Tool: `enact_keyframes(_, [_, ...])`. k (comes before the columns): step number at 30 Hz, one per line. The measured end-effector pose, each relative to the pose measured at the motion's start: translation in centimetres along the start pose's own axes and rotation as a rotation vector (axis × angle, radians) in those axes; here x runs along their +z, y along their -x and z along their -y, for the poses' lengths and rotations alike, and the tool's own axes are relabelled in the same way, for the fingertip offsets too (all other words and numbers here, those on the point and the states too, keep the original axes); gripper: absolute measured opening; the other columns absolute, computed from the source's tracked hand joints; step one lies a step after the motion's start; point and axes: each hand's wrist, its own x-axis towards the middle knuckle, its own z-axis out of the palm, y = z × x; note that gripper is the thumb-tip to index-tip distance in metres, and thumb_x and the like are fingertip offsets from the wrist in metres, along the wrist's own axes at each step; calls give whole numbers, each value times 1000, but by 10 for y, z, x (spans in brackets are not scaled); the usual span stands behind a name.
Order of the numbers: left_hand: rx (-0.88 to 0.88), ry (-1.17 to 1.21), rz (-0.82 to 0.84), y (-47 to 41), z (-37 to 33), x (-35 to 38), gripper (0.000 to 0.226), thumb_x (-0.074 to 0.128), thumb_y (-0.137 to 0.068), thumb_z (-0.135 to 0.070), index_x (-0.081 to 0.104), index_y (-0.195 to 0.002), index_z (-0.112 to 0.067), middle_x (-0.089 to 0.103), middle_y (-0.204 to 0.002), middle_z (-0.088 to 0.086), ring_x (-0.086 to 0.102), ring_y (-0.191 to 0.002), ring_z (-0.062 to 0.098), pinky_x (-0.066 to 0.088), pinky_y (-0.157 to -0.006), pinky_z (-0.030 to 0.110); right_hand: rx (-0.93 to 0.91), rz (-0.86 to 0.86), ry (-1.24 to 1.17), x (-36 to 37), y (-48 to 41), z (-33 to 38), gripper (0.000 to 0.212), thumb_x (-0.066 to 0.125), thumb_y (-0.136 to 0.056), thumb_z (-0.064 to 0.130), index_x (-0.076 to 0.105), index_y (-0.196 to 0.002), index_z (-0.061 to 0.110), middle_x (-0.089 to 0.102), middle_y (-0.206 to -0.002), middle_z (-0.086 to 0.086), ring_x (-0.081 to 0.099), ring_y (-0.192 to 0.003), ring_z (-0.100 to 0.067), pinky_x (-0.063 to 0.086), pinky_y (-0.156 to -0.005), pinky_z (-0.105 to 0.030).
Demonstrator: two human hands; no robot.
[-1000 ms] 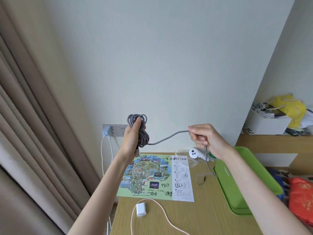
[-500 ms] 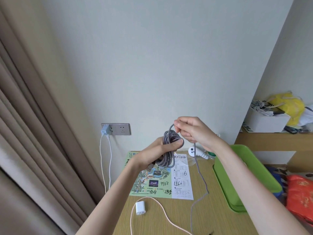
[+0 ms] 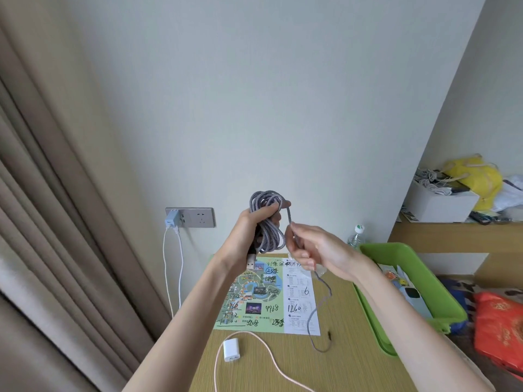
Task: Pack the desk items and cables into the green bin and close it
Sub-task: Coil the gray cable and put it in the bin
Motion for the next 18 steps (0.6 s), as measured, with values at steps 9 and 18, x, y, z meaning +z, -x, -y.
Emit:
enact_keyframes(9, [-24,-79,-54,3,-3,8,26,65,-80,-46,77,-93,-28,59,-74,9,51,-70,26,32,-61,32,6,-13,-40,13,-4,6,36,44,-98,47,48,-78,17,31,-59,2,26,-47,-11,26,-43,-21])
enact_keyframes(18, [22,407,-280,-4,-16,-7,19,56,-97,-32,63,-86,-17,62,-80,-3,61,-74,9,47,-85,30,33,-82,121,-5,6,-4,38,60,-91,46,55,-66,17,33,-55,4,26,-46,-10,24,-45,-18])
